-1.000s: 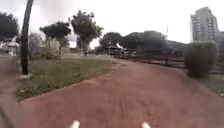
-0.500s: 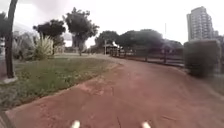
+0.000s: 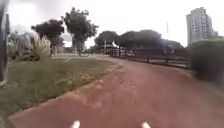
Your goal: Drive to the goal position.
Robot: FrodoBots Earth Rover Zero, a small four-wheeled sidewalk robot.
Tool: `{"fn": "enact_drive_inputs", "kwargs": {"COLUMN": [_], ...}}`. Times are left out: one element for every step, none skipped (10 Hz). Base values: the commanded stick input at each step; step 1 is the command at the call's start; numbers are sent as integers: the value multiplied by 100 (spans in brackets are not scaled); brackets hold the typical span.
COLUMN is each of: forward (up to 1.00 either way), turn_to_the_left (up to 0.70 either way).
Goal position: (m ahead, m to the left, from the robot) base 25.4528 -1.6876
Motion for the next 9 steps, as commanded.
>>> {"fn": "enact_drive_inputs", "kwargs": {"forward": [70, 70, 70, 70, 70, 70, 70, 70, 70], "turn_to_the_left": [-27, -27, -27, -27, -27, -27, -27, -27, -27]}}
